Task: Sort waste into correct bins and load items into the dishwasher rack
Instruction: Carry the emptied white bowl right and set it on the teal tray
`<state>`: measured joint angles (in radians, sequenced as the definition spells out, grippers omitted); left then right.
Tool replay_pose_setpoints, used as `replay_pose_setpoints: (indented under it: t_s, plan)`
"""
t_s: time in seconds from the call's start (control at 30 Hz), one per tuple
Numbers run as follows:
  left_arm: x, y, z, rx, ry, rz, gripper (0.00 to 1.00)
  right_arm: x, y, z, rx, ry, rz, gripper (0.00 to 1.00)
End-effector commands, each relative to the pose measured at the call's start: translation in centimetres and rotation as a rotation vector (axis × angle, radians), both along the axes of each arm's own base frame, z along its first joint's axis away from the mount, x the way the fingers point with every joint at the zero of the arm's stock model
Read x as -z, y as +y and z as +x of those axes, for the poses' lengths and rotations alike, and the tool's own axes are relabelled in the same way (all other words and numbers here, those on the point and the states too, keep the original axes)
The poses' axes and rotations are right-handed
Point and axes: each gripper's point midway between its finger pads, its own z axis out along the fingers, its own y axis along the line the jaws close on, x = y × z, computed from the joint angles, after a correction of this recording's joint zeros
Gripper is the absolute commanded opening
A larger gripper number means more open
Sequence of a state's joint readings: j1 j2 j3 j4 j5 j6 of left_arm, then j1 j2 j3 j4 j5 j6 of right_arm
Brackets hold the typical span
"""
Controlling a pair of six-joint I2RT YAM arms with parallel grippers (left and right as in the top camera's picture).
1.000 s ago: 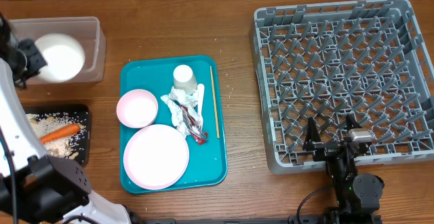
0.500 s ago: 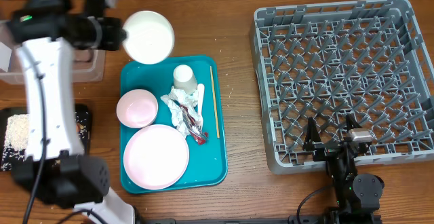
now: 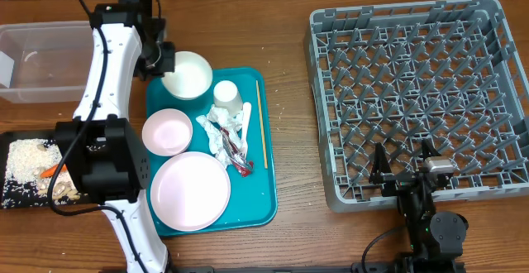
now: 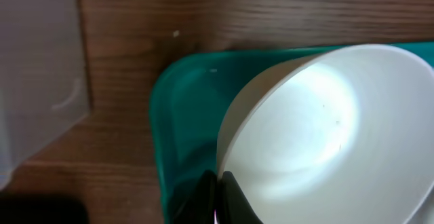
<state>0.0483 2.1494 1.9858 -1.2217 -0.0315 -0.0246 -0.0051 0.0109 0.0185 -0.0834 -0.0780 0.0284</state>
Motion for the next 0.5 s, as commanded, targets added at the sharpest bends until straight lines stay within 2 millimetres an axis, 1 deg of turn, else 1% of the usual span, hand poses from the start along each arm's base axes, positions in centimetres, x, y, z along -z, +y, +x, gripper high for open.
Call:
replay_pose_setpoints:
  t_s: [0.0, 0.07, 0.13, 0.23, 0.33, 0.47]
  plan:
    - [-0.4, 3.0, -0.2, -0.117, -0.007, 0.053, 0.04, 0.2, -0.1, 0.0, 0.007, -0.002, -0.003, 1.00]
    - [-0.3, 3.5, -0.4, -0.129, 0.001, 0.036, 0.04, 0.2, -0.1, 0.0, 0.007, -0.002, -0.003, 1.00]
    - [0.0, 4.1, -1.1, -0.144, 0.030, 0.031, 0.04, 0.2, -0.1, 0.0, 0.007, -0.002, -0.003, 1.00]
    - [0.8, 4.5, -2.1, -0.155, 0.071, 0.025, 0.04, 0.2, -0.1, 0.0, 0.007, -0.002, -0.003, 1.00]
    - [1.8, 3.9, -2.6, -0.148, 0.096, -0.018, 0.04, 0.2, -0.1, 0.0, 0.007, -0.002, -0.003, 1.00]
    - [2.8, 2.9, -2.7, -0.139, 0.100, -0.065, 0.04, 0.2, -0.1, 0.0, 0.007, -0.002, -0.003, 1.00]
